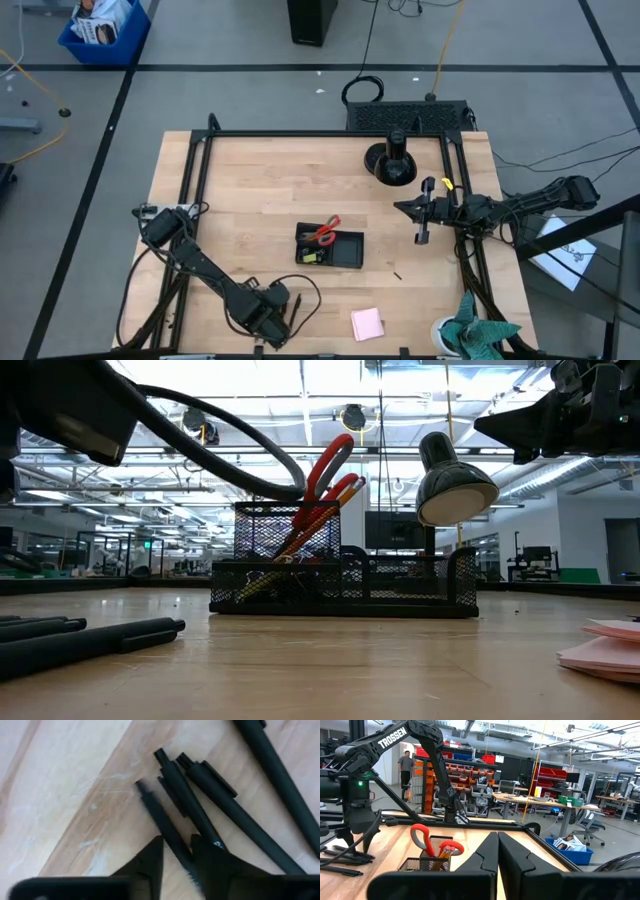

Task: Pick and place office supplies into organizer
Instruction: Put the black pen into the black desk organizer

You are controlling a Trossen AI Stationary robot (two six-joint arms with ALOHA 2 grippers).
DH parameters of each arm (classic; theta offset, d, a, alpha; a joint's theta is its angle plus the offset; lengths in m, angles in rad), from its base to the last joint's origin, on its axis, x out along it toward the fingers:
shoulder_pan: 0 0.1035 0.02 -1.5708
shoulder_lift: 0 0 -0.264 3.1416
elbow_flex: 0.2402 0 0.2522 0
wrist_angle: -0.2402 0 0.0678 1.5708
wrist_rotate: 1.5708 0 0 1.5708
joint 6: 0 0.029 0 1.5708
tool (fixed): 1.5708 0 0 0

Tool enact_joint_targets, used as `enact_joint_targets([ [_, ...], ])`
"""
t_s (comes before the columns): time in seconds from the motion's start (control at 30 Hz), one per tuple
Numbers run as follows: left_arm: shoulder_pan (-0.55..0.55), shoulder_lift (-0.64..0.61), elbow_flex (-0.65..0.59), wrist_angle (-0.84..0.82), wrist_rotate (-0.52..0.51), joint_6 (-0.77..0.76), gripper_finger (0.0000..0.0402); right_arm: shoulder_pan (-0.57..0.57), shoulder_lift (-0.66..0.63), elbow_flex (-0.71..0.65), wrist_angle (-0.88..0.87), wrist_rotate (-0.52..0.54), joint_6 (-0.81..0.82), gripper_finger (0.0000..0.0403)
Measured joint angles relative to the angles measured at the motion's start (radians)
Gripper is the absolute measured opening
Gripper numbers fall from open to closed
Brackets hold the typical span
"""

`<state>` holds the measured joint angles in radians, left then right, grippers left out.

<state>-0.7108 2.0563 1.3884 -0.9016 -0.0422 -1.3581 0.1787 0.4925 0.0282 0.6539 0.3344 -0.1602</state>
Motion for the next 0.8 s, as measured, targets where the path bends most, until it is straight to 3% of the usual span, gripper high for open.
enact_joint_targets([
  [0.27, -0.007, 0.001, -0.002, 0.014, -0.007, 0.059, 0.0019, 0.000, 0.000, 0.000, 0.000, 0.000, 0.001, 0.0000],
  [0.37, -0.008, 0.001, -0.002, 0.014, -0.015, 0.071, 0.0024, 0.000, 0.000, 0.000, 0.000, 0.000, 0.008, 0.0000],
  [0.6, -0.004, 0.001, -0.003, 0.014, -0.049, 0.154, 0.0080, 0.000, 0.000, 0.000, 0.000, 0.000, 0.010, 0.0000],
  [0.8, -0.009, 0.001, -0.003, 0.007, -0.126, 0.232, 0.0019, 0.000, 0.000, 0.000, 0.000, 0.000, 0.010, 0.0000],
])
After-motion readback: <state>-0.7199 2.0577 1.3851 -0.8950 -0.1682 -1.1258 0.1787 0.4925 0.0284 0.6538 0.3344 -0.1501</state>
